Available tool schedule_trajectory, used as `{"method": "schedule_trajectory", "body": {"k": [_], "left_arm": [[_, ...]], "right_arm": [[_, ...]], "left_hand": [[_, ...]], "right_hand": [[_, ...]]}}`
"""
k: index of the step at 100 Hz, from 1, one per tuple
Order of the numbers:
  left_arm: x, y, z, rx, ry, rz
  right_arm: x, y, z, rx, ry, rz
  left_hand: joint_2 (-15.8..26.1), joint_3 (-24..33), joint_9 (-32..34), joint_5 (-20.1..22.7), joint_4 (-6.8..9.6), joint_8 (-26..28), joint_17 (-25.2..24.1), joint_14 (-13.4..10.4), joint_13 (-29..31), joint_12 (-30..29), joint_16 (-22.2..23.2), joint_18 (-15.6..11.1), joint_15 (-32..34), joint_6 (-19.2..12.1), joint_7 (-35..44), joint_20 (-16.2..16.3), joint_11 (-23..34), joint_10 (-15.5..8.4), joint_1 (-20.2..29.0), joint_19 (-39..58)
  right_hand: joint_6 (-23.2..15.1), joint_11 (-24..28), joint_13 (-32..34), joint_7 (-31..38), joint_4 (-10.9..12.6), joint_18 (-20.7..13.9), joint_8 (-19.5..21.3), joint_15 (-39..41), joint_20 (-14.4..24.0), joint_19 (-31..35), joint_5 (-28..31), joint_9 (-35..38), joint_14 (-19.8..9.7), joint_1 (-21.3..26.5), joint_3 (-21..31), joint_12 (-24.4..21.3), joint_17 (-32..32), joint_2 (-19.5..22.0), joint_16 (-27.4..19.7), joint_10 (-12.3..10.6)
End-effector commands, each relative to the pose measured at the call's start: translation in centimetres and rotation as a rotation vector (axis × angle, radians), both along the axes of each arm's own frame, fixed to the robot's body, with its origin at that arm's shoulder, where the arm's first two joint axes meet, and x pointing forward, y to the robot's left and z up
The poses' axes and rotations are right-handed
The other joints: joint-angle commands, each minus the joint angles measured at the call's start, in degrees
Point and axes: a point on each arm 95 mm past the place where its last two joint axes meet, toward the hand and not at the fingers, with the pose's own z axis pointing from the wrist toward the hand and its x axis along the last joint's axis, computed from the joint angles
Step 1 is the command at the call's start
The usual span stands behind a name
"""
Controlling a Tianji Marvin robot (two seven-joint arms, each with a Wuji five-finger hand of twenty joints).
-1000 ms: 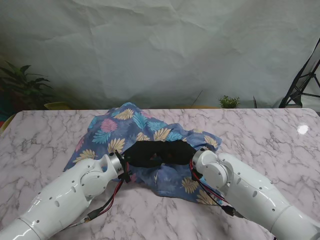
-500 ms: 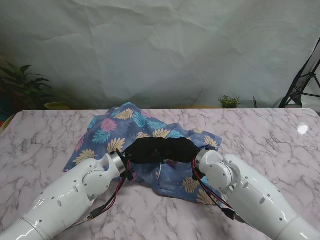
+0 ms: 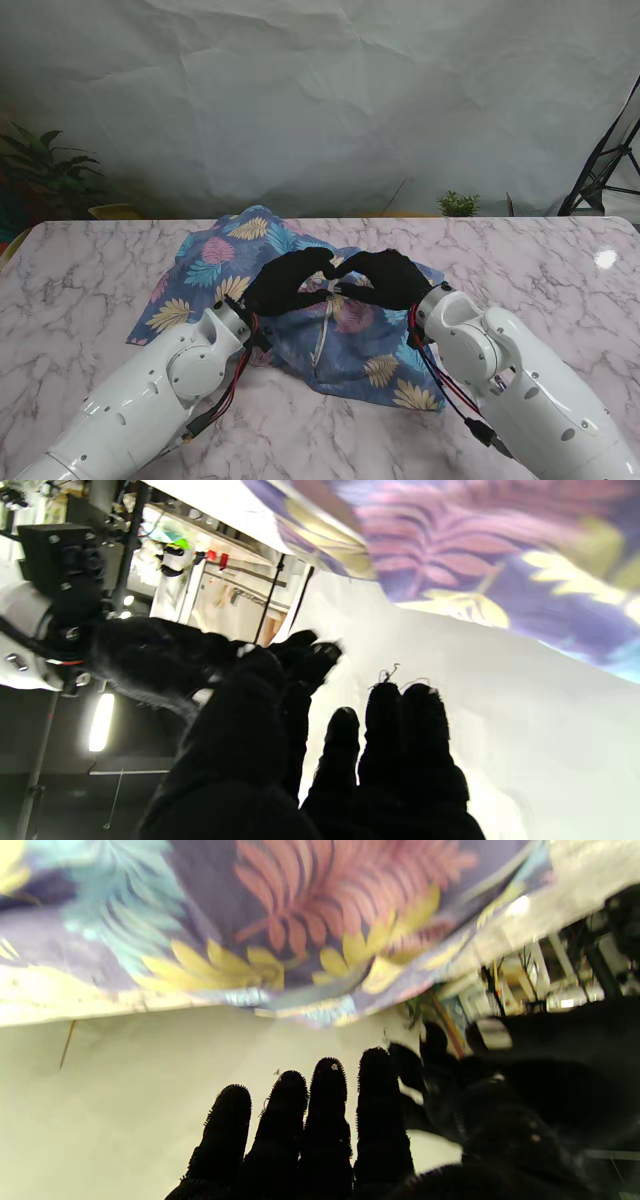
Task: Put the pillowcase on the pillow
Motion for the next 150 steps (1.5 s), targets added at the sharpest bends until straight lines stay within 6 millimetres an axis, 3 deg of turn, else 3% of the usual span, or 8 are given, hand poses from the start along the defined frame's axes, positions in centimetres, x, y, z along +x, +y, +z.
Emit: {"method": "schedule_trajectory", "body": {"k": [1,17,34,53,78,108,129,150], "left_arm": [[0.3,0.7,0.4,0.028,-0.004,0.003],[0.9,2.2,0.5,0.1,0.017,0.025],[1.2,2.8,0.4,0.152,0.036,0.017],[1.1,3.1,0.6,0.177,0.047,0.012],[0.7,3.6,0.4,0.198,0.079,0.011],[0.4,3.5,-1.3,0.176,0.159,0.003],[0.0,3.7,-1.1,0.162,0.129,0.044],[-0.7,4.7,0.4,0.152,0.063,0.143]], "right_arm": [[-0.4,0.4,-0.3,0.025,-0.024,-0.003],[-0.8,-1.0,-0.6,-0.042,-0.025,0.011],[-0.8,-1.5,-3.3,-0.136,0.052,0.089],[-0.3,-0.4,-6.1,-0.15,0.074,0.118],[1.0,1.5,-7.6,-0.134,0.067,0.099],[1.8,2.8,-7.2,-0.214,-0.041,0.047],[0.7,2.5,-6.1,-0.278,-0.02,0.075],[-0.6,1.8,-4.2,-0.253,-0.077,0.012]], "left_hand": [[2.3,-2.1,-2.3,-1.9,1.74,-0.5,-1.6,1.5,-1.3,-0.7,-0.7,-1.2,-1.5,0.7,-2.3,-0.1,-1.2,0.4,3.0,-1.3],[4.6,-3.2,-3.3,-0.9,1.89,-2.8,-3.9,2.1,-3.3,-1.2,-1.1,-0.2,-2.9,-0.3,-6.1,-0.3,-2.4,0.7,4.2,-2.9],[7.0,-4.0,-6.1,-1.4,1.98,-4.8,-6.5,2.4,-5.9,-1.7,-1.7,0.6,-4.8,-0.6,-10.9,-0.8,-4.4,0.7,5.0,-5.7],[9.1,-5.2,-7.7,-2.0,1.92,-5.5,-8.1,2.5,-7.5,-1.8,-2.0,0.9,-5.9,-0.1,-13.5,-1.2,-5.3,0.9,4.2,-7.8],[10.2,-6.0,-8.5,-1.9,2.09,-5.4,-9.4,3.0,-8.7,-2.0,-2.7,1.6,-7.5,-0.7,-15.7,-1.5,-6.3,0.9,4.5,-10.2],[12.3,-6.7,-9.0,-3.1,2.29,-4.7,-10.3,3.1,-9.9,-2.8,-3.3,1.8,-9.1,0.7,-20.5,-1.4,-8.9,1.4,3.5,-12.4],[13.6,-7.7,-9.6,-3.7,2.23,-4.7,-11.8,3.4,-11.8,-2.8,-3.5,2.0,-9.9,1.5,-23.9,-1.4,-11.1,1.9,1.0,-14.1],[14.9,-8.3,-10.3,-3.6,2.31,-6.7,-13.2,4.2,-13.6,-2.5,-4.5,2.4,-12.1,1.8,-29.5,-1.4,-14.3,2.1,-3.7,-17.0]], "right_hand": [[-2.2,-0.5,1.0,0.3,-1.0,-0.5,0.8,-1.9,0.9,0.1,0.8,1.0,-0.3,-0.2,-0.7,-0.1,0.0,-1.1,-0.8,-0.1],[-2.6,-0.3,2.4,0.5,-0.9,-0.5,1.2,-1.8,1.2,0.4,2.3,2.6,-0.6,0.8,0.1,0.1,0.4,-1.7,-0.7,-0.6],[-2.7,-0.7,2.2,0.3,-0.9,-1.5,1.5,-2.4,1.2,0.1,1.8,2.5,-1.3,0.9,0.2,0.1,0.1,-1.2,-0.9,-1.0],[-3.1,-0.9,0.2,0.1,-0.9,-2.4,1.8,-3.0,1.1,-0.5,0.2,0.6,-1.9,0.6,-0.2,0.3,-1.1,-0.4,-1.1,-1.8],[-3.0,-0.7,-2.7,-0.2,-0.9,-3.1,1.9,-2.7,0.9,-1.0,-2.3,-2.2,-2.4,0.0,-0.7,0.5,-2.8,0.4,-0.8,-2.0],[-1.1,-0.6,-9.5,-2.7,-1.1,-2.5,-0.1,-2.6,-2.5,-6.8,-10.4,-11.1,-2.4,-3.7,-1.8,-0.1,-3.7,2.1,-0.9,-1.2],[1.5,-15.8,-13.7,-12.4,-2.0,-0.5,-3.9,-8.1,-8.1,-14.4,-15.2,-11.9,-0.3,-16.2,2.3,-6.9,-3.8,-0.1,-4.3,2.0],[3.0,-16.8,-13.8,-15.1,-2.5,0.1,-2.8,-8.5,-8.1,-14.6,-15.4,-12.0,0.4,-17.8,2.8,-7.1,-3.8,-1.4,-4.6,2.9]]}}
